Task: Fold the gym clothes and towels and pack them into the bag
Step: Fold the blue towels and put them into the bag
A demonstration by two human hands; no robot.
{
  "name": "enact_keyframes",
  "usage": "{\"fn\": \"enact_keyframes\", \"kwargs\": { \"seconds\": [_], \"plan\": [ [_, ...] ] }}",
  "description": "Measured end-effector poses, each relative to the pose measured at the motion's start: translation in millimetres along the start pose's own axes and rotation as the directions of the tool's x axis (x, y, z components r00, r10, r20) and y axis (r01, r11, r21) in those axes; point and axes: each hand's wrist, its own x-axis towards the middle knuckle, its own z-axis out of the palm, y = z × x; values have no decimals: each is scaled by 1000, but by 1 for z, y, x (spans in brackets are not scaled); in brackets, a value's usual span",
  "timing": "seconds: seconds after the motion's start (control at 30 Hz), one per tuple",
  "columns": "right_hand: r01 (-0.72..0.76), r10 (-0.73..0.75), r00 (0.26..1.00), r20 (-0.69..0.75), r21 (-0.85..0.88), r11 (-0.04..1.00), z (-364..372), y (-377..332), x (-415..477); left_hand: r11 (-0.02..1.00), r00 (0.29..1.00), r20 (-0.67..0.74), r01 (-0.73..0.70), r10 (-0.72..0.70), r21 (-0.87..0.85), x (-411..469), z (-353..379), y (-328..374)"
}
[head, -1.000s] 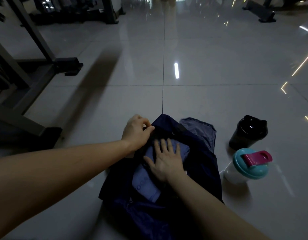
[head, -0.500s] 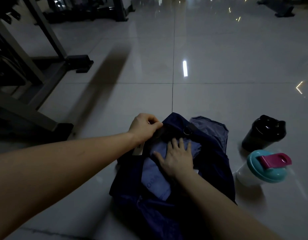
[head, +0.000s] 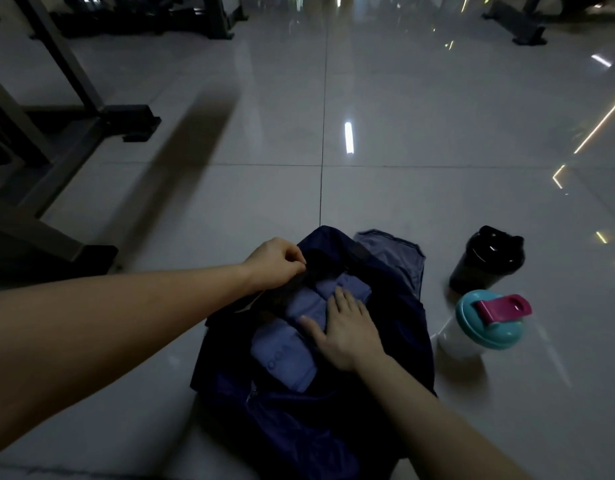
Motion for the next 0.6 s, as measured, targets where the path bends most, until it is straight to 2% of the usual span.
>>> {"fn": "enact_keyframes", "kwargs": {
  "seconds": [0.03,0.1,0.17,0.2,0.23,0.3,0.37,0.4,0.5,0.6],
  "plan": [
    [22,-22,999,-32,22,1000,-6,2,1,1000,999,32,-6,6,14,-1,2,1],
    [65,-53,979,-196,57,996,-11,10,-5,996,994,91,-59,52,68,-4,6,2],
    [38,-26,885,-465,16,999,-14,19,-18,956,980,90,-191,175,221,-9,11,4],
    [-41,22,852,-523,-25,999,-18,24,-24,909,961,80,-278,266,310,-11,15,6],
    [-151,108,865,-490,-48,987,-24,27,-32,842,927,89,-369,364,394,-13,20,7],
    [-342,305,907,-290,-86,936,-27,36,-41,673,855,170,-495,490,549,-17,33,13],
    [-392,382,911,-154,-42,919,-26,40,-44,509,825,303,-540,476,670,-18,46,18],
    [-382,377,918,-121,-21,924,-25,40,-43,461,825,363,-548,433,698,-17,51,17],
    [-340,339,937,-84,4,941,-29,38,-41,459,835,500,-546,230,701,-15,57,14],
    [-371,380,920,-94,100,923,-37,41,-41,509,819,556,-542,142,669,-15,57,13]
  ]
}}
